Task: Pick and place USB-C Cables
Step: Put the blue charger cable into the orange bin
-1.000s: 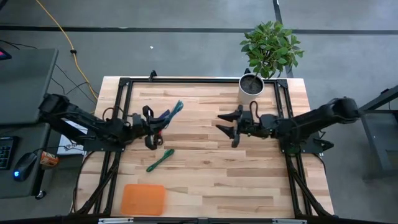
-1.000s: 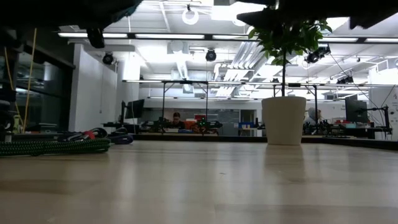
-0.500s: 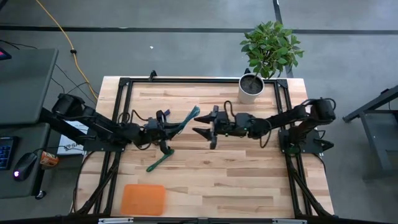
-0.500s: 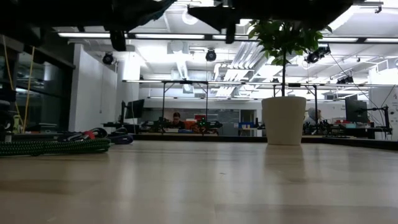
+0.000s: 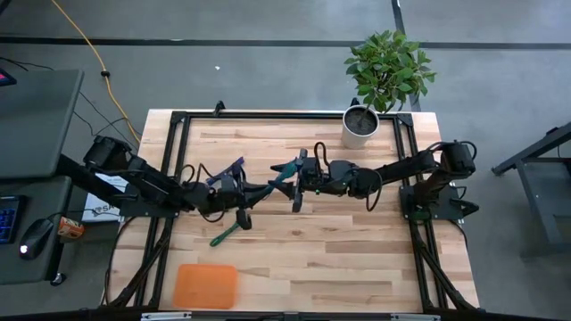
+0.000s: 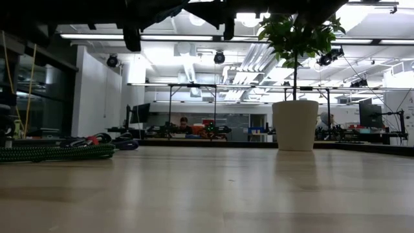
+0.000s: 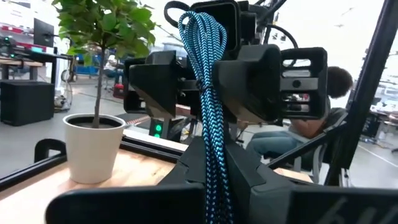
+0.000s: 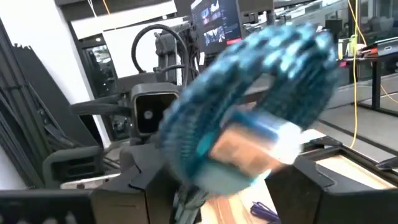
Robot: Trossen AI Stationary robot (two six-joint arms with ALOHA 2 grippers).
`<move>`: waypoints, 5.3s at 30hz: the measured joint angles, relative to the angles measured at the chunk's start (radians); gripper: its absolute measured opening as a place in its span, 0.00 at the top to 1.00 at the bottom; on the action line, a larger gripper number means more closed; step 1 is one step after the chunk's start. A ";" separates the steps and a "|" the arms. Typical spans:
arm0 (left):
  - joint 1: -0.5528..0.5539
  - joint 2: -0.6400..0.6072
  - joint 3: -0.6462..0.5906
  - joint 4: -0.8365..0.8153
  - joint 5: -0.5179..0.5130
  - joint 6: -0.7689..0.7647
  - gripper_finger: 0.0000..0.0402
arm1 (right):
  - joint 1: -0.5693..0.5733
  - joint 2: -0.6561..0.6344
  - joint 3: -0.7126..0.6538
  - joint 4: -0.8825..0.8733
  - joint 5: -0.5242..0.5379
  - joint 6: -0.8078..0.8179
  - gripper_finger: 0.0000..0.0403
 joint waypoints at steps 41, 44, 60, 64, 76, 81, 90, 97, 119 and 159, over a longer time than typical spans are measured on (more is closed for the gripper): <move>-0.001 -0.002 -0.001 -0.007 -0.022 -0.007 0.99 | 0.000 0.000 -0.002 -0.029 -0.071 0.031 0.79; 0.000 -0.003 -0.001 -0.008 -0.025 -0.007 1.00 | 0.000 0.000 -0.002 -0.029 -0.067 0.031 0.66; -0.064 -0.171 -0.001 -0.259 -0.285 0.159 1.00 | 0.000 -0.086 -0.002 -0.200 0.015 -0.025 0.32; -0.122 -0.337 -0.004 -0.443 -0.414 0.198 1.00 | 0.018 -0.151 -0.028 -0.273 0.088 -0.056 0.32; -0.199 -0.731 -0.188 -0.552 -0.462 0.199 1.00 | 0.050 -0.298 -0.158 -0.260 0.199 -0.058 0.32; -0.202 -0.735 -0.182 -0.570 -0.326 0.183 1.00 | 0.050 -0.295 -0.158 -0.241 0.190 -0.074 0.32; -0.403 -0.665 0.119 -1.193 -0.060 0.036 1.00 | 0.050 -0.294 -0.158 -0.250 0.173 -0.083 0.32; -0.601 -0.404 0.466 -1.853 -0.077 -0.336 1.00 | 0.050 -0.294 -0.158 -0.250 0.173 -0.082 0.32; -0.892 0.001 0.719 -2.148 0.216 -0.987 1.00 | 0.050 -0.294 -0.158 -0.285 0.173 -0.065 0.32; -0.825 0.274 0.635 -1.987 0.295 -0.975 0.96 | 0.050 -0.293 -0.158 -0.317 0.174 -0.048 0.32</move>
